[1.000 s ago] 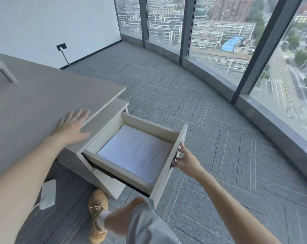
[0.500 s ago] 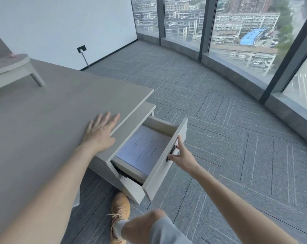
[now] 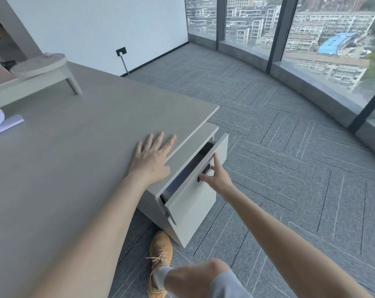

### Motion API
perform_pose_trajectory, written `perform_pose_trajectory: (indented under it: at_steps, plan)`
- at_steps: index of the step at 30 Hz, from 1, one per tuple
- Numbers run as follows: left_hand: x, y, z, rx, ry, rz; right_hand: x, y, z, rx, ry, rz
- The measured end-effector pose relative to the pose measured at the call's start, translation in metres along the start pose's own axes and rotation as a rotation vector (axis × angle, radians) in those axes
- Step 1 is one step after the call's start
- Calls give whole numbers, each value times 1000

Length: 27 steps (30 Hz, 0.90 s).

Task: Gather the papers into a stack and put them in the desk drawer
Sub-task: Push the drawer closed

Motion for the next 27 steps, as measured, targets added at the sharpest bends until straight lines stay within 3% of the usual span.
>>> perform_pose_trajectory:
  at_steps: [18, 27]
  plan:
    - [1, -7, -4, 3, -13, 13, 37, 9, 28, -49, 52, 73]
    - [-1, -8, -5, -3, -14, -3, 26, 27, 22, -53, 132, -216]
Point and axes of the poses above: each hand's wrist, its own z-axis towards the middle knuckle, its own x-axis out of the palm, y = z × x, the point moved 1 cm from there along z, towards the middle knuckle, and after that the axes turned 3 degrees about -z, right-handed, at the moved point
